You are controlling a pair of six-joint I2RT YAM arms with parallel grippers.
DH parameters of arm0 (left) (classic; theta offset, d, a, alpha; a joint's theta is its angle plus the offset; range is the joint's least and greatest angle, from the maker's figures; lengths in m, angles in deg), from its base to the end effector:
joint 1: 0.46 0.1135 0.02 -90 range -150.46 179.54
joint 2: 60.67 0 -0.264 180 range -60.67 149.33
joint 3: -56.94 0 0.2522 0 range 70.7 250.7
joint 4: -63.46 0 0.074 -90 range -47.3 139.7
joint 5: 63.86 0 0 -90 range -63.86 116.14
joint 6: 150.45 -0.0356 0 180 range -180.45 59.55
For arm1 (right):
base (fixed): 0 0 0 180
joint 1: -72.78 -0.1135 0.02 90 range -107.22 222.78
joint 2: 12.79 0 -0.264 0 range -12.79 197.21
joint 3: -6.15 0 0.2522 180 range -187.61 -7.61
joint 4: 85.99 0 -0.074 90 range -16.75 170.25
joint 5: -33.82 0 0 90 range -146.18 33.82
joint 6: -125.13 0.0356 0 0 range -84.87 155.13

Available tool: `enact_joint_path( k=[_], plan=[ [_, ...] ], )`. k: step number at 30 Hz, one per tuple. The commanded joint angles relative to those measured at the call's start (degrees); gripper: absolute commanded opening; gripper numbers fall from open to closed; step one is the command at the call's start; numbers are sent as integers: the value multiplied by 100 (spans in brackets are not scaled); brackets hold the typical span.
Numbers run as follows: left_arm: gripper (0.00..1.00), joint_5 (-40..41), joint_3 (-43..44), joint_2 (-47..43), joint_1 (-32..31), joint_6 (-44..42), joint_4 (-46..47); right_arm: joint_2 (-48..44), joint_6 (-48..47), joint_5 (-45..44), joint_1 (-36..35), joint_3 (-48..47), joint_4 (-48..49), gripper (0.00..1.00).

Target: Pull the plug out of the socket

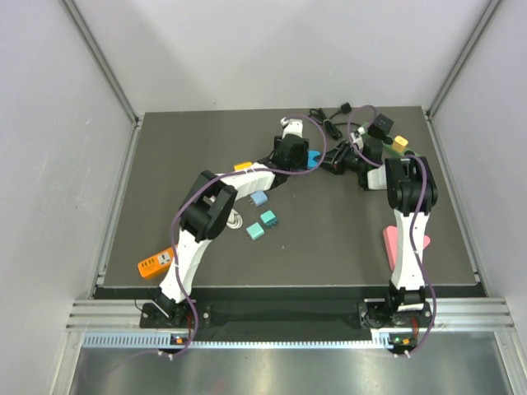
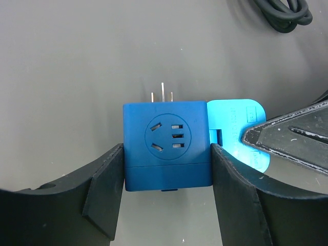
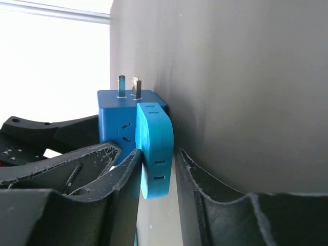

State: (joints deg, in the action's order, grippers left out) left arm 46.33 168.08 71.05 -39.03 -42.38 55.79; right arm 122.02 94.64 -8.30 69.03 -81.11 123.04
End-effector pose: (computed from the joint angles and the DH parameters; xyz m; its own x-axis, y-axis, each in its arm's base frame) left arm 0.4192 -0.3186 0.1711 -0.4596 -0.0059 -0.8881 0.2155 0.9693 -0.1179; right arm 0.4664 0.0570 0.0836 -0.8034 0.5265 -0.2781 -0.1052 0.3341 0.9366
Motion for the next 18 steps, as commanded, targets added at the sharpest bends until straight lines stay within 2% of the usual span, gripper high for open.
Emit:
enact_joint_path(
  k=[1,18],
  plan=[
    [0,20,-167,12,77,-66,-494,204,210,55,-65,-130,546,32],
    [0,187,-132,64,77,4,-521,424,984,248,-161,-86,1469,30]
  ],
)
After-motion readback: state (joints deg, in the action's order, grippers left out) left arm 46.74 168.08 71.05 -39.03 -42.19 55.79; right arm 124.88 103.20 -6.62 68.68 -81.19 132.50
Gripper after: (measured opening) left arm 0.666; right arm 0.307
